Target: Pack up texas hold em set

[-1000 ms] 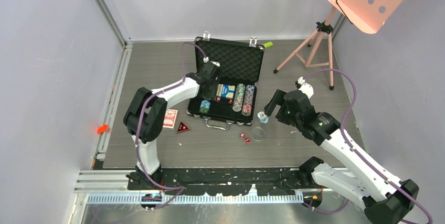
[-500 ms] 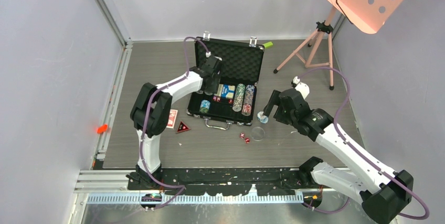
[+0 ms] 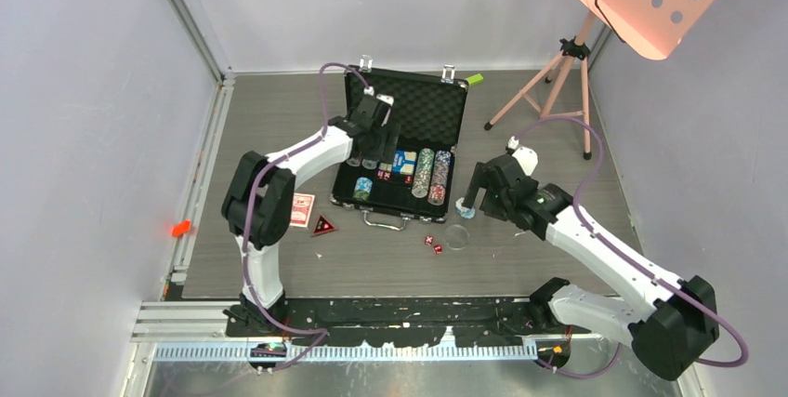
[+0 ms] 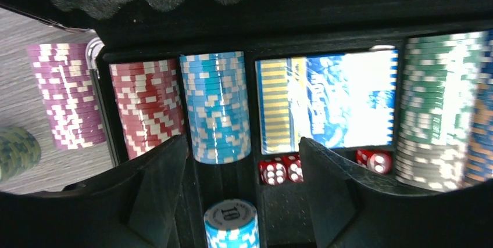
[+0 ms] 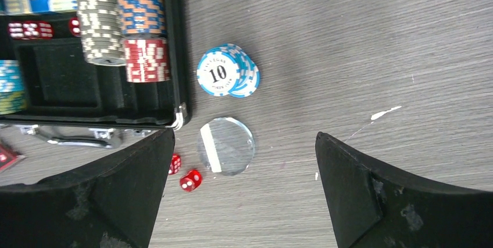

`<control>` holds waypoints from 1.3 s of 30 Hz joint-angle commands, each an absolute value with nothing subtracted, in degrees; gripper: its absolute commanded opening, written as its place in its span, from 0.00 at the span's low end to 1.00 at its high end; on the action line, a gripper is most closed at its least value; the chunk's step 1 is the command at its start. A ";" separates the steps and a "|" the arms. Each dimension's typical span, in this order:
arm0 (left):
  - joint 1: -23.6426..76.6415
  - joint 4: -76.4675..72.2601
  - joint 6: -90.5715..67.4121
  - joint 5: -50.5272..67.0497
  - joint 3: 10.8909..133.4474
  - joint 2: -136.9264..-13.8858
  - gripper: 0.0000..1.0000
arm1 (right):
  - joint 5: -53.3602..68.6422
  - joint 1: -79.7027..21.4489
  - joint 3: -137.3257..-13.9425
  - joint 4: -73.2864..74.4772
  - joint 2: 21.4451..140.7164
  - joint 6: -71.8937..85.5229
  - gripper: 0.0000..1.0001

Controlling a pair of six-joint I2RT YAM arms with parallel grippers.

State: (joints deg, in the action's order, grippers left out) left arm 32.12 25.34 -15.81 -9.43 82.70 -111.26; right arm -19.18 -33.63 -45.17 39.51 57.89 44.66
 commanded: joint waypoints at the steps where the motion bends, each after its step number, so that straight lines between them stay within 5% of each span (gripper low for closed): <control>1: 31.73 24.92 -14.43 -6.34 83.32 -103.37 0.77 | -22.16 -33.48 -46.77 39.10 61.83 44.14 0.98; 4: 31.80 25.85 -14.31 -4.81 82.79 -100.06 0.90 | -20.56 -33.44 -46.00 37.27 64.02 44.07 0.99; 11: 31.73 29.38 -14.53 2.36 81.72 -92.25 0.98 | -16.77 -33.41 -47.00 34.51 70.01 46.92 1.00; 39: 31.73 28.83 -19.77 7.21 58.86 -63.70 1.00 | -26.45 -30.70 -60.00 46.96 85.28 81.33 0.97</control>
